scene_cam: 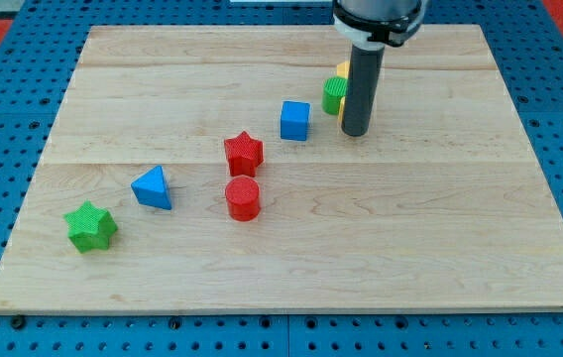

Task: Slide the yellow heart to the top right

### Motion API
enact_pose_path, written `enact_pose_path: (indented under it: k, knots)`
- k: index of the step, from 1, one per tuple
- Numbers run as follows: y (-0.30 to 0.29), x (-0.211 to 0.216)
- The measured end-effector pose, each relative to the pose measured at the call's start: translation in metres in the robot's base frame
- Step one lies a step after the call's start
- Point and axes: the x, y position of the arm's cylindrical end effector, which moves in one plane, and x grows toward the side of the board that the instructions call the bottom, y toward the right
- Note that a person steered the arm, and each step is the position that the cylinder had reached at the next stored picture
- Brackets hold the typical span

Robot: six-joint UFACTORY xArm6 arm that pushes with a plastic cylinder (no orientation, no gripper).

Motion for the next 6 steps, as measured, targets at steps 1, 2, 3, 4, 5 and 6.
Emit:
enact_pose_path:
  k: [1, 2, 3, 4, 5, 6]
  knots:
    - [-0.024, 0.001]
    - [-0.005, -0.029]
    - [0.034, -0.067]
    - [0.075, -0.115]
    - [0.098, -0.119]
    - [0.078, -0.066]
